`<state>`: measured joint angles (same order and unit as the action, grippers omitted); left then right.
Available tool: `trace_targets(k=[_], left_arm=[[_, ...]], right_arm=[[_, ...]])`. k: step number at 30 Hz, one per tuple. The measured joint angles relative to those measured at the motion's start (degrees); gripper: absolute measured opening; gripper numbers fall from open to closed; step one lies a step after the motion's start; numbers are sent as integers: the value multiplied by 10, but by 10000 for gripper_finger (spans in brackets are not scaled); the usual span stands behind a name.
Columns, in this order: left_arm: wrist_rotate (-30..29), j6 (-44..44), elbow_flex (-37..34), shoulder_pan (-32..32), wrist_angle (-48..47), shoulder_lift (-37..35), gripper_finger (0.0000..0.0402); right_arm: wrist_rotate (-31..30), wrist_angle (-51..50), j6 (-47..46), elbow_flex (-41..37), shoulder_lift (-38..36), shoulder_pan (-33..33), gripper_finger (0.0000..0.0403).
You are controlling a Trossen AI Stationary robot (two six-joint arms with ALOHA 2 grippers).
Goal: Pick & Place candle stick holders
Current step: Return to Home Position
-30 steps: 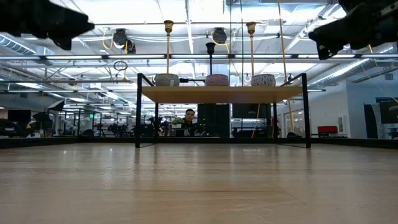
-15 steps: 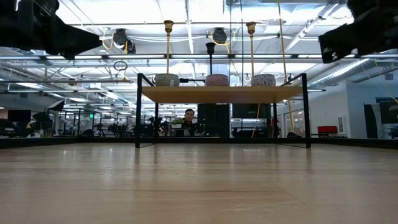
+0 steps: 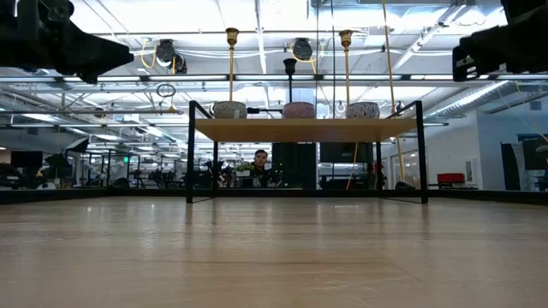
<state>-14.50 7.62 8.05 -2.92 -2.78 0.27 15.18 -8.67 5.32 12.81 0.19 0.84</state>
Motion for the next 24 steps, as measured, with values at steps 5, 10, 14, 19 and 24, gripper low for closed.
trace_targets(k=[5, 10, 14, 19, 24], left_arm=[[19, 0, -2, 0, 9, 0, 149], [57, 15, -40, 0, 79, 1, 150], [57, 14, -74, 0, 113, 1, 150], [57, 8, -72, 0, 105, 1, 150], [53, 9, -72, 0, 97, 1, 150]], right_arm=[[-1, 48, 1, -43, 0, 0, 59], [-1, 96, -1, -71, 0, 0, 59], [-1, 130, 0, -85, 0, 0, 59], [-2, 144, -1, -99, 0, 0, 59], [-66, 145, -39, -110, 0, 0, 59]])
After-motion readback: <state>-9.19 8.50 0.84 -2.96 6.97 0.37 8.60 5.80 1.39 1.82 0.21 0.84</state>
